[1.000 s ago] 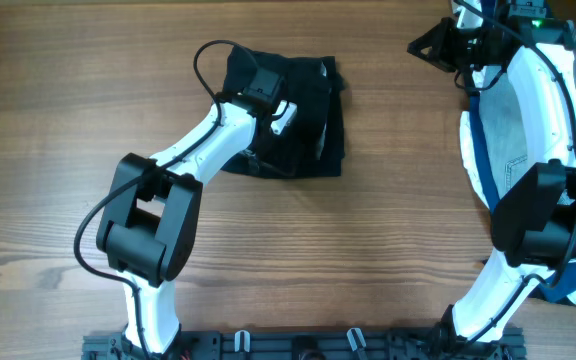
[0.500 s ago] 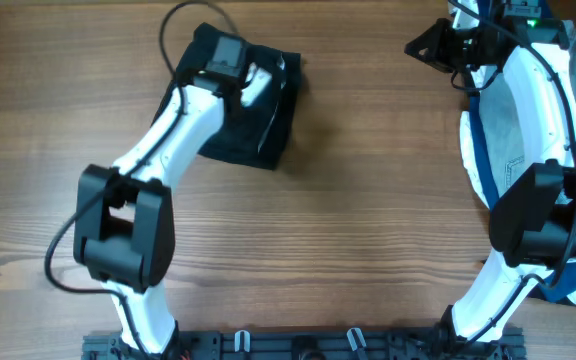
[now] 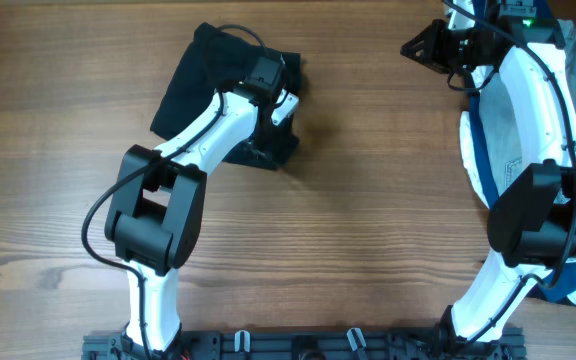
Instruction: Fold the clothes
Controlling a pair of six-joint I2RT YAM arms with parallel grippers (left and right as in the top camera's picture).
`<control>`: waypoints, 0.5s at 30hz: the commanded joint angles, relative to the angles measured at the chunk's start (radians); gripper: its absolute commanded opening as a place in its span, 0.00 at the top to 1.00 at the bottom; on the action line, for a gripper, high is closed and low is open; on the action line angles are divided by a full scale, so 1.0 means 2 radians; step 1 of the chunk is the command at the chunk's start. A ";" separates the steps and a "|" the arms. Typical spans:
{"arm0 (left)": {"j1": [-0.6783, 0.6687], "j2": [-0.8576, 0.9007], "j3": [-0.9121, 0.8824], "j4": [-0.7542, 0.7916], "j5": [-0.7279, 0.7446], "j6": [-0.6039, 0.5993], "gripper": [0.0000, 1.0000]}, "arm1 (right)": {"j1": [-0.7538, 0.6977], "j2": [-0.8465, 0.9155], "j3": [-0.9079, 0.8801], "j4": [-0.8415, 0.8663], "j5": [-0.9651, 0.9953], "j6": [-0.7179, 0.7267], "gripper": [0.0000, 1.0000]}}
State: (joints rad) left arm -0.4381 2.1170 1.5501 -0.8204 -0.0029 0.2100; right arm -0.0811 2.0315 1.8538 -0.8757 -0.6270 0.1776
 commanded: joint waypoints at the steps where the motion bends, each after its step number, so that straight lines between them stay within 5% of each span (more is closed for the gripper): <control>1: 0.002 0.015 0.001 -0.005 -0.023 -0.008 0.04 | 0.003 0.005 -0.001 -0.001 0.003 -0.010 0.84; 10: 0.010 0.017 -0.048 0.015 -0.046 -0.008 0.37 | 0.003 0.005 -0.001 0.000 0.016 -0.009 0.84; 15: 0.006 0.016 -0.056 0.020 -0.038 -0.021 0.96 | 0.003 0.005 -0.001 0.000 0.019 -0.009 0.84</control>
State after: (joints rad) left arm -0.4286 2.1159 1.4845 -0.7662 -0.0853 0.1959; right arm -0.0811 2.0315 1.8538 -0.8757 -0.6037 0.1780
